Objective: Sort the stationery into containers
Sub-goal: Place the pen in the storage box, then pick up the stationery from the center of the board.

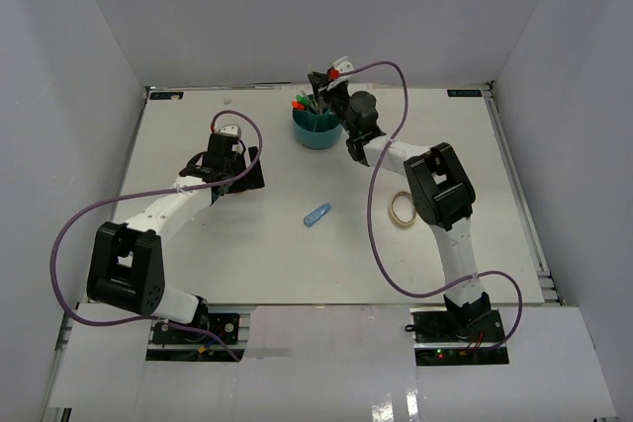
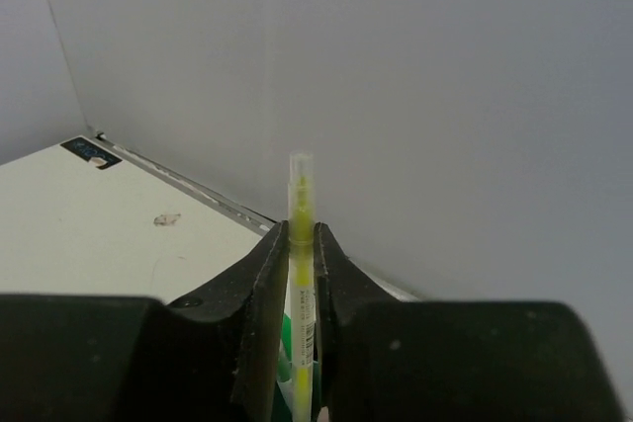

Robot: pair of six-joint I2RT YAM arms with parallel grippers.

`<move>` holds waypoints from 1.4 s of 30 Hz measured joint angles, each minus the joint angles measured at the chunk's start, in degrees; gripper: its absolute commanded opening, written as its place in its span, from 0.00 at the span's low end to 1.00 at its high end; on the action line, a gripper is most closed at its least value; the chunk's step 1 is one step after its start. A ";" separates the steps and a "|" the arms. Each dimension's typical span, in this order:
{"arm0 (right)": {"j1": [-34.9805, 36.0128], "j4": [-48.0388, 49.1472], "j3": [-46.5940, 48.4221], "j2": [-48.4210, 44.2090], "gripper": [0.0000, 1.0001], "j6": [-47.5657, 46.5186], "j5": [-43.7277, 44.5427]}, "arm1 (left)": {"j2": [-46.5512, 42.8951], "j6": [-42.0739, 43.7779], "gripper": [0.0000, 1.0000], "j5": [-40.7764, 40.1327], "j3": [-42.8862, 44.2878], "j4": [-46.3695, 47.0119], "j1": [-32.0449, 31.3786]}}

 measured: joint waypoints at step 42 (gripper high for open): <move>-6.75 -78.84 -32.59 -49.03 0.71 18.32 21.88 | -1.46 -0.39 0.98 3.87 0.00 -0.02 0.37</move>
